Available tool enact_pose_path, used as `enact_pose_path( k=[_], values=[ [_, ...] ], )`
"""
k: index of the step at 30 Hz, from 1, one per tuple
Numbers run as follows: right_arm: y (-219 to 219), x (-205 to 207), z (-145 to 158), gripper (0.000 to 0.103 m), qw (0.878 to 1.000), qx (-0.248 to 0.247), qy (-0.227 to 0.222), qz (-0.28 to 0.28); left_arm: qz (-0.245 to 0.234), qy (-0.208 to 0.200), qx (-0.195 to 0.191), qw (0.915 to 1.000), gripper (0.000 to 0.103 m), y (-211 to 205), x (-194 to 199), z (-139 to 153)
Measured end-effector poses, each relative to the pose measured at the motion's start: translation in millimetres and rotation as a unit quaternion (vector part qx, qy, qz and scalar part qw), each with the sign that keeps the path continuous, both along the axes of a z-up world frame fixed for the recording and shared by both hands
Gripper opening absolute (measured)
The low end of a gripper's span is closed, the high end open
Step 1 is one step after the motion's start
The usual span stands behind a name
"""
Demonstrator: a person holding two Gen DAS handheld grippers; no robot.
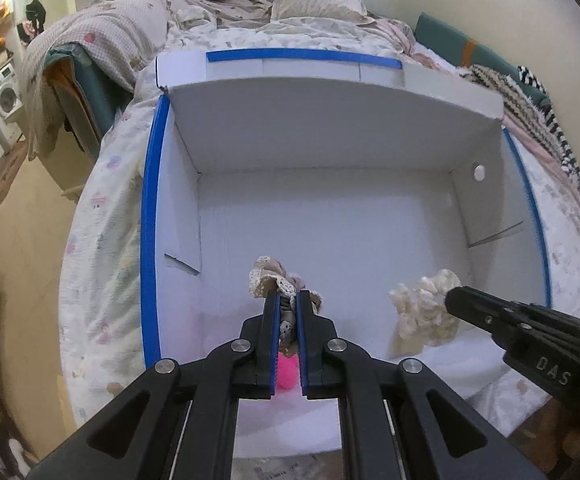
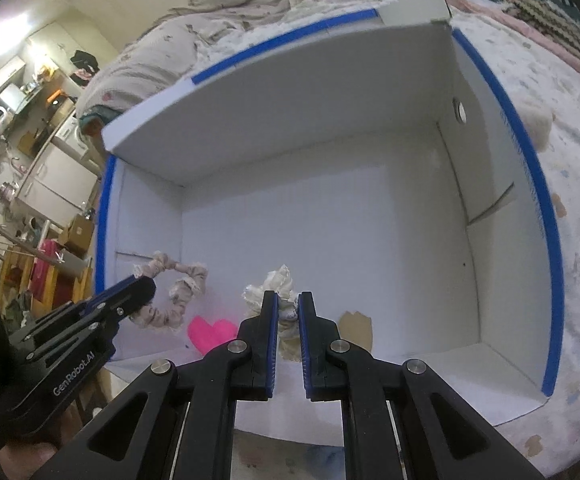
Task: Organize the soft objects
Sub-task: 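Carry both scrunchies over the box with the left and right grippers, then open the left gripper over the duck while the right gripper releases its scrunchie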
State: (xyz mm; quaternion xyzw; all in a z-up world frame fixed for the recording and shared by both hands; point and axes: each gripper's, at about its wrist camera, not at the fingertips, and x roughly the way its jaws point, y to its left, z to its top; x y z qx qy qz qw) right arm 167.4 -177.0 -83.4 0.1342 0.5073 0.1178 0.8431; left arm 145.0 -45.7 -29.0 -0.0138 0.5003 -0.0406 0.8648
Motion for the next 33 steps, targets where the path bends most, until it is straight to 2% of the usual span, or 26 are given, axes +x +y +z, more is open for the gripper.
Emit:
enact_pose_path(
  k=[5, 14, 17, 23, 24, 26, 27, 28, 30, 33],
  values=[
    [1, 1, -11, 0.012, 1.000, -0.015, 0.016, 0.004, 0.010, 0.006, 0.015, 0.9998, 0.008, -1, 5, -11],
    [-8, 2, -21, 0.012, 0.999, -0.031, 0.035, -0.005, 0.006, 0.015, 0.000, 0.9999, 0.009, -2, 7, -13],
    [-12, 2, -20, 0.012, 0.999, -0.030, 0.034, -0.009, 0.001, 0.006, 0.009, 0.9999, 0.010, -5, 5, -9],
    [-13, 0, -17, 0.015, 0.999, -0.022, 0.029, -0.013, 0.005, -0.005, 0.026, 0.9996, 0.042, -4, -1, -5],
    [-15, -1, -16, 0.021, 0.999, -0.019, 0.026, -0.013, 0.008, -0.009, 0.028, 0.9995, 0.051, -3, -3, -4],
    [-18, -1, -13, 0.037, 1.000, -0.014, 0.019, -0.017, 0.010, -0.015, 0.028, 0.9994, 0.054, -2, -5, -2],
    [-20, -1, -11, 0.064, 1.000, -0.013, 0.016, -0.023, 0.009, -0.019, 0.028, 0.9994, 0.056, -2, -6, 0],
    [-22, -1, -9, 0.083, 0.999, -0.009, 0.010, -0.030, 0.007, -0.021, 0.028, 0.9994, 0.058, -2, -6, 1],
    [-25, -1, -6, 0.086, 0.999, -0.007, -0.001, -0.045, 0.005, -0.023, 0.030, 0.9993, 0.061, -2, -8, 2],
    [-26, 0, -8, 0.086, 0.999, -0.011, 0.005, -0.047, 0.011, -0.025, 0.030, 0.9992, 0.062, 1, -9, 4]
  ],
)
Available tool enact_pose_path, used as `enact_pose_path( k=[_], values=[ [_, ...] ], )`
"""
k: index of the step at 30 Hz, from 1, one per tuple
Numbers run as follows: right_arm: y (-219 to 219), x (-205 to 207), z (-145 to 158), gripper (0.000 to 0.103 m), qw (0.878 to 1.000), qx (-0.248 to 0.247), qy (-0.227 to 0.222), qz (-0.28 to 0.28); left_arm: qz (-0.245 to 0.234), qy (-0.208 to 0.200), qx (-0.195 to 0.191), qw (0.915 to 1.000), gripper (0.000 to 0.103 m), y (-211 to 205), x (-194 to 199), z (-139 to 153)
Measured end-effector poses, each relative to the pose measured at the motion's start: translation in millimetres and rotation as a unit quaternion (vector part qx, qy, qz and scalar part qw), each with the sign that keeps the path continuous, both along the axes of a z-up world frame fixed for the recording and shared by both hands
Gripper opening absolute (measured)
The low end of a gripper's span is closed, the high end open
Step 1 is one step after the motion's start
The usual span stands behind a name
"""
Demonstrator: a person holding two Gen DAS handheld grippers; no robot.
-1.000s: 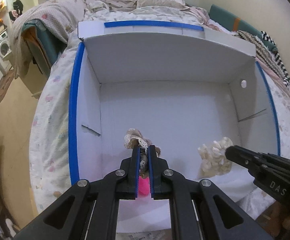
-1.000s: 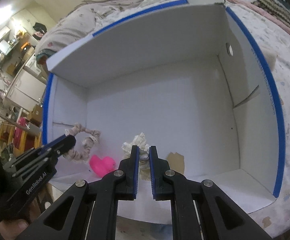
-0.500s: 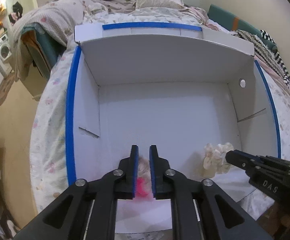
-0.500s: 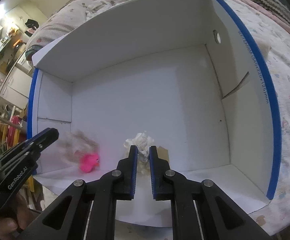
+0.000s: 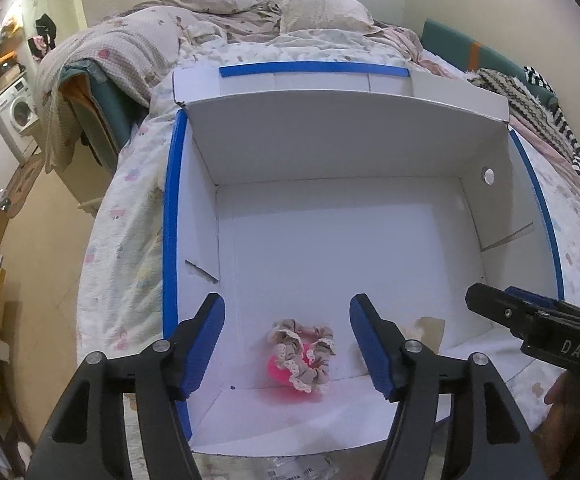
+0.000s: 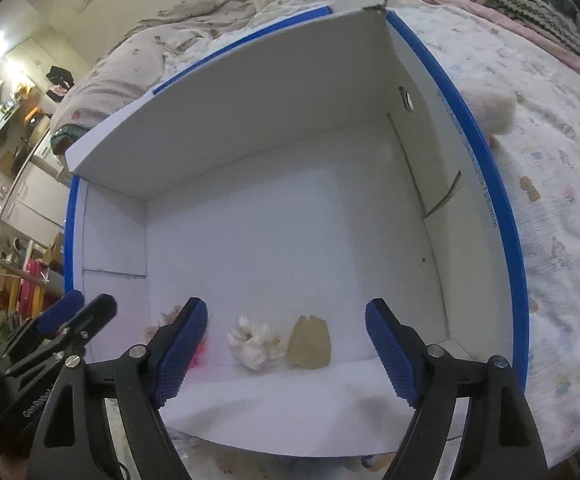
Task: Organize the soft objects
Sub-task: 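Open the left gripper over the duck while the right gripper releases its scrunchie, then withdraw both grippers from the box toward the items beside it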
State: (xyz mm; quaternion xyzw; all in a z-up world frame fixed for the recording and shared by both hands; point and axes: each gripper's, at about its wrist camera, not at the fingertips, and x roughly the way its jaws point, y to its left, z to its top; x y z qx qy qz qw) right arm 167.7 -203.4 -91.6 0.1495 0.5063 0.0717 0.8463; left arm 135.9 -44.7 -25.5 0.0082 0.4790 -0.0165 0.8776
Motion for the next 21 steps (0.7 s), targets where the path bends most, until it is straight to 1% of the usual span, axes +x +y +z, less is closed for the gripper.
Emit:
enact_pose_path(
  k=[4, 9, 21],
  values=[
    [-1, 0, 0, 0.086, 1.000, 0.011, 0.006, -0.005, 0.004, 0.004, 0.000, 1.0000, 0.062, 2, -1, 0],
    [1, -2, 2, 0.086, 1.000, 0.006, 0.000, -0.002, 0.007, 0.006, 0.002, 1.0000, 0.062, 3, -2, 1],
    [2, -19, 10, 0.086, 1.000, 0.006, -0.008, 0.001, 0.014, -0.013, 0.006, 0.9998, 0.064, 10, -23, 18]
  ],
)
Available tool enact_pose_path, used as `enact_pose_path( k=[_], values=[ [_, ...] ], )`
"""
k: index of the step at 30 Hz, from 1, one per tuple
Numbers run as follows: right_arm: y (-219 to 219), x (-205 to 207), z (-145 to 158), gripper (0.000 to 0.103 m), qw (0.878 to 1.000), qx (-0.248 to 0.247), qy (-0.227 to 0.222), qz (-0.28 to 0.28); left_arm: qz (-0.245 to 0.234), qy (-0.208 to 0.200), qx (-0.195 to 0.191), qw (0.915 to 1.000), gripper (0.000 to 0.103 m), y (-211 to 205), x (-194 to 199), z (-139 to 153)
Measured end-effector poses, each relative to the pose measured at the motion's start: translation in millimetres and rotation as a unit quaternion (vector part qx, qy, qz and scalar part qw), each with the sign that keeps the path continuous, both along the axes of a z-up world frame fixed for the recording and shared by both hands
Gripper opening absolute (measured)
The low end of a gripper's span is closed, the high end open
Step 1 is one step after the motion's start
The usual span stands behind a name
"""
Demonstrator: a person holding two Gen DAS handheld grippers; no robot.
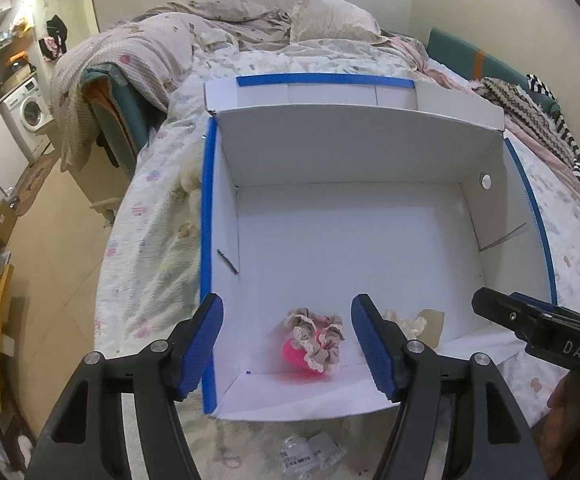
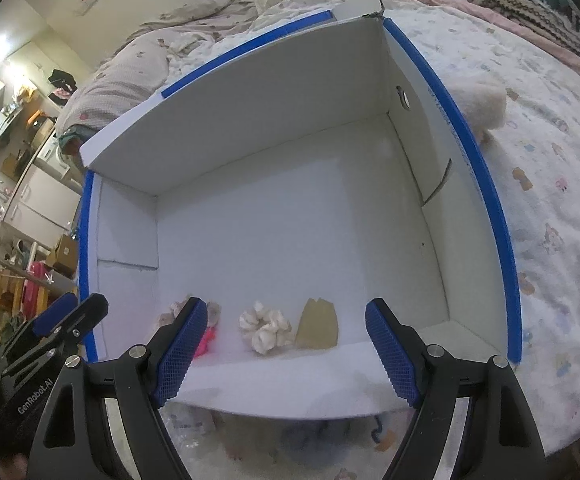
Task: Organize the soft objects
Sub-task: 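Withdraw both grippers from the box toward the items beside it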
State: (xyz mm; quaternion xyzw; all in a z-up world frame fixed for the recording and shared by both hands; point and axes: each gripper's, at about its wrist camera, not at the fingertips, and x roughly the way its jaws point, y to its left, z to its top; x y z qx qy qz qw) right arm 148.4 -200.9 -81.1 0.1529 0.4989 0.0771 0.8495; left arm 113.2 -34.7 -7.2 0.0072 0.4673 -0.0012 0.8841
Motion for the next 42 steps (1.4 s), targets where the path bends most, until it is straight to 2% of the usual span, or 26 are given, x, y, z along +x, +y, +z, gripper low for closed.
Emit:
enact_pose_path(
  k=[12, 18, 28, 31, 36, 39, 42],
  values=[
    [1, -33, 7, 0.086, 1.000, 0.004, -0.005, -0.001, 0.011, -0.023, 0.009, 0.9996, 0.064, 14, -34, 19],
    [1, -49, 13, 0.086, 1.000, -0.019, -0.022, -0.003, 0.031, -0.027, 0.000, 0.9992, 0.064, 30, -55, 24],
    [-1, -75, -1, 0.086, 1.000, -0.001, -0.003, -0.014, 0.057, 0.013, -0.022, 0.9980, 0.064, 51, -83, 4],
    [5, -76, -7, 0.086, 1.000, 0.006, 0.006, -0.007, 0.063, 0.022, -0.020, 0.9976, 0.064, 56, -87, -3],
    [20, -71, -12, 0.086, 1.000, -0.003, 0.013, 0.013, 0.085, 0.043, -0.036, 0.9948, 0.064, 71, -84, -14],
    [22, -66, -18, 0.086, 1.000, 0.000, 0.023, 0.012, 0.084, 0.063, -0.042, 0.9936, 0.064, 73, -78, -25],
    [22, -62, -23, 0.086, 1.000, 0.000, 0.029, 0.010, 0.071, 0.112, -0.060, 0.9893, 0.064, 66, -73, -49]
  ],
)
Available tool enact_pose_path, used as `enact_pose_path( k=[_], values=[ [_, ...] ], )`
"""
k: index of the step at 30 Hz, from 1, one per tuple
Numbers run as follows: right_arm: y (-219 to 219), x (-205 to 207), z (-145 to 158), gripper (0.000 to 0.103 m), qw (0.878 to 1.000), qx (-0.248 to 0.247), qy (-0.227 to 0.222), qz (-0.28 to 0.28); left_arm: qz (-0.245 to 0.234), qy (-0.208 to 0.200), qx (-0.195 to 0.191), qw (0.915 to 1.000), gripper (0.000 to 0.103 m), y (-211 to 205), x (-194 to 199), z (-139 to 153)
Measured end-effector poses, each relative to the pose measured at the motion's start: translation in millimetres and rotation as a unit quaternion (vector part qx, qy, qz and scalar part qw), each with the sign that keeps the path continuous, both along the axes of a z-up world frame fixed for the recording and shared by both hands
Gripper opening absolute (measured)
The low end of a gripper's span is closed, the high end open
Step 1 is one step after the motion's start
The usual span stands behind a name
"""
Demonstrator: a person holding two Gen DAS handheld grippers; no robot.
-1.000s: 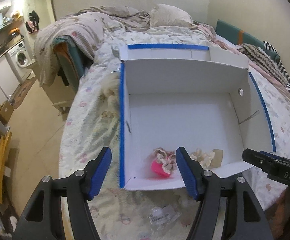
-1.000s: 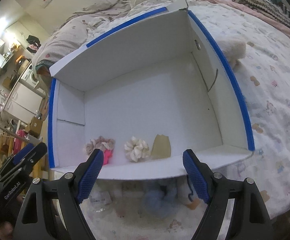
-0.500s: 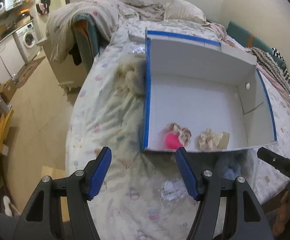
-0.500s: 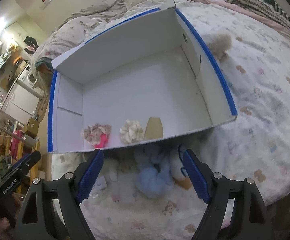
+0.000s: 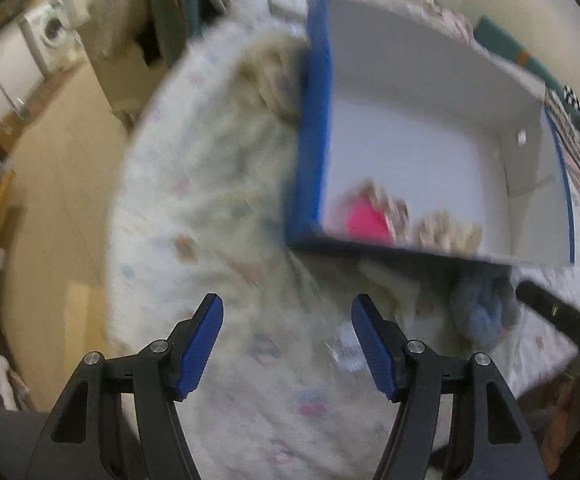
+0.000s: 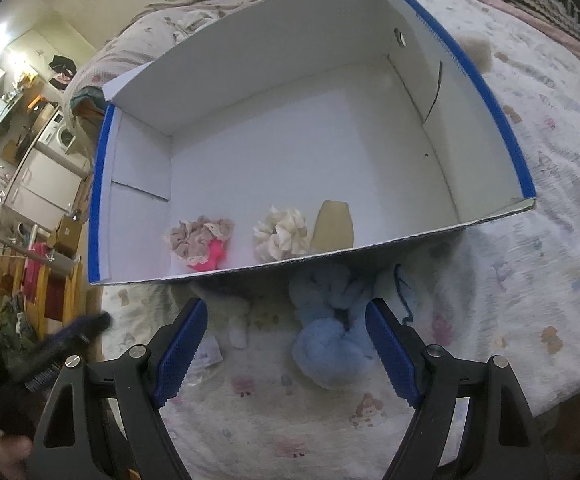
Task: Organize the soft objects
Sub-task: 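Withdraw both grippers from the box toward the items beside it, then grasp the plastic bag with the left gripper while the right gripper grasps the white cloth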
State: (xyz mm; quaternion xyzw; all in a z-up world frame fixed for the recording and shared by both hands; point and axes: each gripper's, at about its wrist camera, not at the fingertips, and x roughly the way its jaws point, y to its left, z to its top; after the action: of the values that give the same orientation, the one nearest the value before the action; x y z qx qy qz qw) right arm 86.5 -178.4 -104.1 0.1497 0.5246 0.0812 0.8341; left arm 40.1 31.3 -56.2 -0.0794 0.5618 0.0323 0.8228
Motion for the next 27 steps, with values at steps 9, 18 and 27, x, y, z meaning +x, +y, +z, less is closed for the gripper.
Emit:
enact_pose_path(
  k=[9, 18, 27],
  values=[
    [0, 8, -11, 0.086, 1.000, -0.005, 0.015, 0.002, -0.036, 0.103, -0.057, 0.9924, 0.064, -35, 12, -69],
    [0, 9, -19, 0.086, 0.999, -0.006, 0.029, 0.013, -0.066, 0.110, -0.025, 0.9914, 0.032, -59, 14, -78],
    [29, 17, -30, 0.086, 0.997, 0.038, 0.052, 0.052, -0.047, 0.085, -0.035, 0.9947, 0.022, -33, 6, -54]
  ],
)
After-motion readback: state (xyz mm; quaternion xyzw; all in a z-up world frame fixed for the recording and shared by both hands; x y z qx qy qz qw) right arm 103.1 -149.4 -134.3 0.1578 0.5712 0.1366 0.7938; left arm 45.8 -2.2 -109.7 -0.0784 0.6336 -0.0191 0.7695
